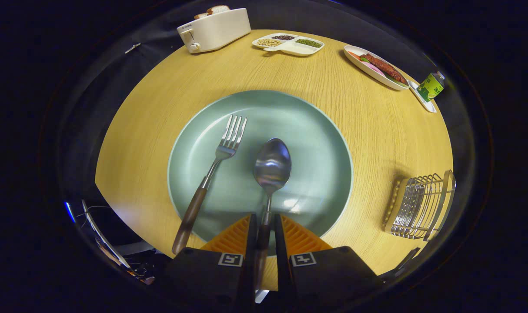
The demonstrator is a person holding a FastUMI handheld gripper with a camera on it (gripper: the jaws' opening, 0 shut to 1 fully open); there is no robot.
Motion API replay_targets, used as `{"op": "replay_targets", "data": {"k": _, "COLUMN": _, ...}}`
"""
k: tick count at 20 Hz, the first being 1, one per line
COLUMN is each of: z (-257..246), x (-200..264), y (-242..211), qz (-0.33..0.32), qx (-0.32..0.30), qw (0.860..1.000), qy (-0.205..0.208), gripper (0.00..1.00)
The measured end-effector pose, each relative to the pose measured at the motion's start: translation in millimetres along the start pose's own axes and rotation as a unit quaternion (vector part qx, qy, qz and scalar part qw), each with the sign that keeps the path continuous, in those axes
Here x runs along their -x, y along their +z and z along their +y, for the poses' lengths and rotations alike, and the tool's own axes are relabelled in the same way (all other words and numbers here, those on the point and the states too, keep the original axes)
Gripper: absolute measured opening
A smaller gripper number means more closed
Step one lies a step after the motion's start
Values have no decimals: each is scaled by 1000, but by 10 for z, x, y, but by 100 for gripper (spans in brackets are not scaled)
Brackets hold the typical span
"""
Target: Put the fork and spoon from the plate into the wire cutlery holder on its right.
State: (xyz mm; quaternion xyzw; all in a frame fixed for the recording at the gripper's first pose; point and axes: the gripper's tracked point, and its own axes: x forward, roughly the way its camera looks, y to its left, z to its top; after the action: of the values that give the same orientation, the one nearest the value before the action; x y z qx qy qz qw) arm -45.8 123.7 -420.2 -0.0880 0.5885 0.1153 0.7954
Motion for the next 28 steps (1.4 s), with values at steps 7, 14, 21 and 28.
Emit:
{"op": "replay_targets", "data": {"k": 7, "z": -11, "x": 52, "y": 24, "qz": 1, "qx": -12, "qw": 999, "qy": 50, "gripper": 8}}
{"op": "replay_targets", "data": {"k": 14, "z": -24, "x": 351, "y": 158, "qz": -17, "qx": -41, "qw": 996, "qy": 80, "gripper": 8}}
{"op": "replay_targets", "data": {"k": 21, "z": -158, "x": 901, "y": 240, "qz": -48, "qx": -54, "qw": 992, "qy": 104, "gripper": 8}}
{"op": "replay_targets", "data": {"k": 28, "z": -822, "x": 1449, "y": 222, "qz": -63, "qx": -77, "qw": 991, "qy": 87, "gripper": 8}}
